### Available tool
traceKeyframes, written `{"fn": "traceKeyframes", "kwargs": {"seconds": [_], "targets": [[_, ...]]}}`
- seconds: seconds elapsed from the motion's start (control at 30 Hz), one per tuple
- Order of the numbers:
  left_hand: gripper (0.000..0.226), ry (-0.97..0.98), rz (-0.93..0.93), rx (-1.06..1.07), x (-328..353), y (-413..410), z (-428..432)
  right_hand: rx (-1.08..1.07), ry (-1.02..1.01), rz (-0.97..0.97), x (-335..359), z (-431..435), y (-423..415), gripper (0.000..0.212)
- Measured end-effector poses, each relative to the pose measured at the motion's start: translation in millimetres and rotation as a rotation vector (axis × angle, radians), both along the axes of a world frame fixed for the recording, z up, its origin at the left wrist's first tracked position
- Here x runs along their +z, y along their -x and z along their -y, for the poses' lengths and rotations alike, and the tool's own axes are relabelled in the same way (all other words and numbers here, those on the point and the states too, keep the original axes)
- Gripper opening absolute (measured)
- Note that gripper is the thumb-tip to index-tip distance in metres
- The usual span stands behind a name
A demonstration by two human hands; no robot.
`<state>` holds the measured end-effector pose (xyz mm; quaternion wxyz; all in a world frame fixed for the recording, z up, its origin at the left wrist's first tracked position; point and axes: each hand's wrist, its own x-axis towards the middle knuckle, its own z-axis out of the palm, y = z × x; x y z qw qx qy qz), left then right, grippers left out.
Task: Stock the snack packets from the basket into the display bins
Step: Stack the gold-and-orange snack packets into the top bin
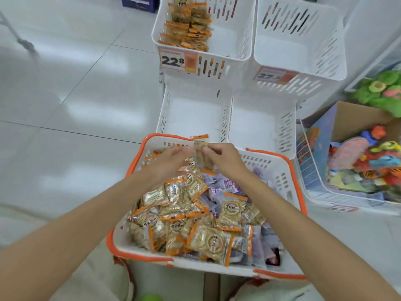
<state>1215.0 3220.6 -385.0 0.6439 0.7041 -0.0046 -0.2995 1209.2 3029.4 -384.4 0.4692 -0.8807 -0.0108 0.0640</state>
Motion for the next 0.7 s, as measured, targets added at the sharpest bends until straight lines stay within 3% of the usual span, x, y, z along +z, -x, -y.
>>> {"fn": "traceKeyframes", "kwargs": {"seconds": [0.03,0.1,0.17,0.27,0.37,0.4,0.47,0.53,0.63,0.7], "targets": [[0.053,0.063,-0.073,0.017,2,-1,2,0.070,-0.147,-0.102,11,-10,1,0.030],[0.034,0.055,-0.051,0.096,2,-4,1,0.090,-0.300,-0.207,14,-20,-1,0.031],[0.010,-0.015,0.038,0.251,-2,-8,-12,-0.020,-0.153,-0.159,2,-23,-7,0.029],[0.027,-0.019,-0.009,0.411,-10,-14,-39,-0.038,0.167,-0.304,-33,-29,-10,0.053],[0.040,0.009,-0.065,0.451,-16,-16,-57,-0.066,0.042,-0.466,-66,-40,-6,0.081],[0.037,0.037,-0.083,0.460,-17,-16,-59,-0.083,0.007,-0.467,-71,-43,-6,0.078],[0.032,0.082,-0.097,0.437,-21,-17,-62,-0.081,0.036,-0.426,-73,-43,-6,0.050],[0.046,0.105,-0.104,0.406,-19,-17,-62,-0.098,0.046,-0.319,-65,-38,-9,0.037],[0.052,0.107,-0.078,0.354,-9,-13,-55,-0.199,-0.004,-0.135,-33,-21,-21,0.054],[0.050,0.172,-0.073,0.319,0,-9,-45,-0.228,-0.168,-0.060,-6,-13,-29,0.062]]}}
